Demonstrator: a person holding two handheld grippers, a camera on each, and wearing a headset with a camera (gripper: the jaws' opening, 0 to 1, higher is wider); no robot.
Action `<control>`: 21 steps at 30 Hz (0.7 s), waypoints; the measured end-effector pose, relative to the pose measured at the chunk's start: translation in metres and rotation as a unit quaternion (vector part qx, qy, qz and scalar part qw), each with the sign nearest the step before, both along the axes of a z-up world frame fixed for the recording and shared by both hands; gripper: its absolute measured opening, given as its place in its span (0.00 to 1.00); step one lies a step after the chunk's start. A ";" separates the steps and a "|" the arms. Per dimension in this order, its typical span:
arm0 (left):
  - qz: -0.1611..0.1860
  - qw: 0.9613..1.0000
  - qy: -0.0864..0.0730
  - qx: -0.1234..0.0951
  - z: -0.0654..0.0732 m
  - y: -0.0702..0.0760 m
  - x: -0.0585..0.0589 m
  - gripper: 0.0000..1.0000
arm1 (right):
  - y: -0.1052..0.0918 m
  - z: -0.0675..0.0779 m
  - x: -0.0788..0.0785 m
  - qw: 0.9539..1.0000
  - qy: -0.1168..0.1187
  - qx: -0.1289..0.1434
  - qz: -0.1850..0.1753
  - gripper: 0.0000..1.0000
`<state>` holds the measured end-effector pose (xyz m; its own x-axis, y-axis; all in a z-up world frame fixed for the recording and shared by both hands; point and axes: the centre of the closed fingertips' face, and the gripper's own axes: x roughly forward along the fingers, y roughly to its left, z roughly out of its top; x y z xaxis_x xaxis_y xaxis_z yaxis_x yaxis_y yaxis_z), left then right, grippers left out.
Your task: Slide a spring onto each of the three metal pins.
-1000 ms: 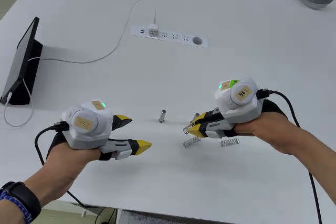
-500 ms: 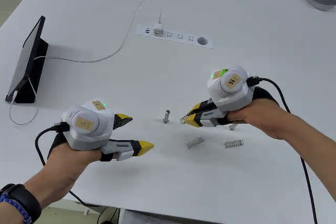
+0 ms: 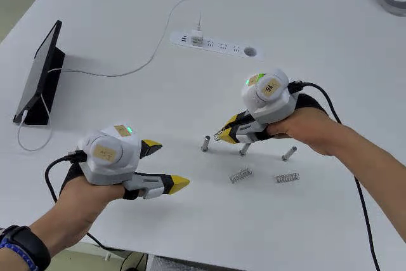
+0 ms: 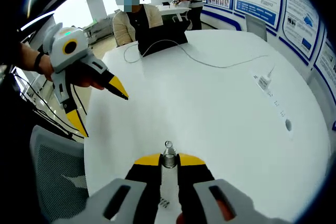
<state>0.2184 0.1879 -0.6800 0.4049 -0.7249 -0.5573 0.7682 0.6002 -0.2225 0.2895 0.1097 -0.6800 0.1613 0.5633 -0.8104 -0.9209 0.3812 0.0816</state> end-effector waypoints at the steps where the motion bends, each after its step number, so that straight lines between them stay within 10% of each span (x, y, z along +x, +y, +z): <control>1: 0.000 1.000 0.000 0.001 0.000 0.000 0.000 0.63 | 0.001 0.000 0.001 1.000 0.000 -0.001 0.002 0.12; 21: 0.009 1.000 0.006 -0.004 0.001 0.006 0.000 0.63 | 0.014 -0.011 0.002 0.999 0.000 -0.021 0.035 0.12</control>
<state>0.2185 0.1943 -0.6791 0.4104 -0.7220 -0.5570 0.7547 0.6118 -0.2369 0.2917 0.1232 -0.6915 0.1230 0.5387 -0.8335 -0.9453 0.3193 0.0669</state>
